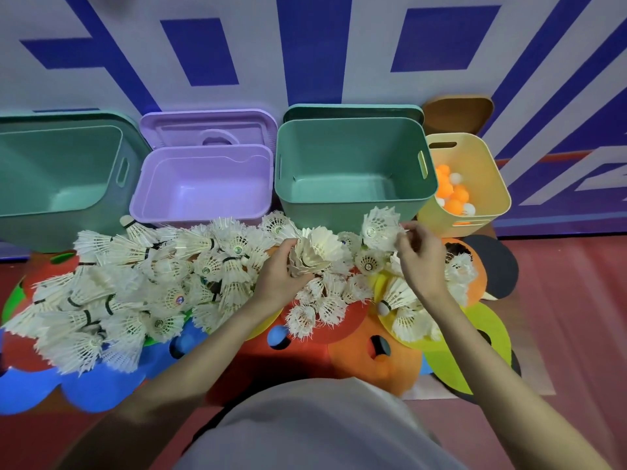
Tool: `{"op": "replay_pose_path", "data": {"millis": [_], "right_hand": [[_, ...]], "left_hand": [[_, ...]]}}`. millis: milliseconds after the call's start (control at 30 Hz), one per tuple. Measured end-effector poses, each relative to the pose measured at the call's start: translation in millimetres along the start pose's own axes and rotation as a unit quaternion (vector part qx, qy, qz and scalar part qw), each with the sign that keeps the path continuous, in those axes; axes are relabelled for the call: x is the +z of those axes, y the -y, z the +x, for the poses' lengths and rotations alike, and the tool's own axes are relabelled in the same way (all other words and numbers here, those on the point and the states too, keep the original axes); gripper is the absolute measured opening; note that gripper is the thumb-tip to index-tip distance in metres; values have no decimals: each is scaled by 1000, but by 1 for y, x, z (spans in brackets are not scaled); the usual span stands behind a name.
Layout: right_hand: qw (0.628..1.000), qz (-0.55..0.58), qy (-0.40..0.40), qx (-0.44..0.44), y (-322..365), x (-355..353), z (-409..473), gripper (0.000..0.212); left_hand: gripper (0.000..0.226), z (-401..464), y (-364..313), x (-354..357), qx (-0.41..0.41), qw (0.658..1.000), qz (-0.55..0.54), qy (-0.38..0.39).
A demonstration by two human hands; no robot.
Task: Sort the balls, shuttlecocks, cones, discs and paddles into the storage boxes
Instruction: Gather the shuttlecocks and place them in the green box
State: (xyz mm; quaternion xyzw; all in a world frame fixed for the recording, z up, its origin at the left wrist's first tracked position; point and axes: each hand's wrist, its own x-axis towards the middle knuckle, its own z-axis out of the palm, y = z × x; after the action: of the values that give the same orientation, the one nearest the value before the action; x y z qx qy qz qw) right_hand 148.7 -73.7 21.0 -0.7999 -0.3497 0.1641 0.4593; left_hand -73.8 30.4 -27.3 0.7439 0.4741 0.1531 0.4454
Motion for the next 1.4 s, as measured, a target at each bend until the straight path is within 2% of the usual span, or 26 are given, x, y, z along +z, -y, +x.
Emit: {"op": "replay_pose_path", "data": {"millis": [133, 200, 333, 467, 600, 667, 733, 800, 900, 967, 1100, 1267, 1400], "right_hand": [[984, 164, 41, 63, 26, -11, -8, 19], [971, 207, 79, 90, 35, -13, -10, 18], [978, 157, 106, 86, 34, -2, -11, 19], [982, 90, 150, 77, 27, 10, -11, 10], [979, 104, 165, 56, 29, 8, -12, 11], [982, 113, 143, 55, 24, 3, -13, 14], [991, 75, 100, 51, 12, 1, -14, 15], [995, -12, 70, 62, -11, -1, -13, 12], [974, -178, 97, 102, -47, -8, -16, 29], [959, -243, 113, 90, -62, -11, -23, 34], [958, -263, 81, 76, -71, -9, -37, 34], [958, -268, 19, 101, -68, -1, -40, 20], [941, -332, 16, 67, -73, 3, -41, 32]], "left_hand": [[65, 2, -4, 1, 12, 1000, 6, 6], [66, 5, -7, 3, 22, 1000, 3, 10], [61, 7, -18, 7, 53, 998, -17, 23], [57, 2, -29, 9, 87, 994, -33, 55], [53, -4, -23, 9, 58, 994, -66, 62], [52, -7, -19, 10, 45, 994, -79, 59], [51, -10, -16, 10, 41, 994, -84, 63], [50, -12, -15, 10, 40, 993, -88, 71], [51, -14, -14, 9, 44, 992, -84, 81], [52, -15, -14, 9, 46, 992, -81, 82], [49, -14, -16, 7, 51, 991, -83, 91], [49, -15, -20, 3, 55, 991, -84, 93], [50, -14, -19, -1, 53, 991, -77, 94]]}}
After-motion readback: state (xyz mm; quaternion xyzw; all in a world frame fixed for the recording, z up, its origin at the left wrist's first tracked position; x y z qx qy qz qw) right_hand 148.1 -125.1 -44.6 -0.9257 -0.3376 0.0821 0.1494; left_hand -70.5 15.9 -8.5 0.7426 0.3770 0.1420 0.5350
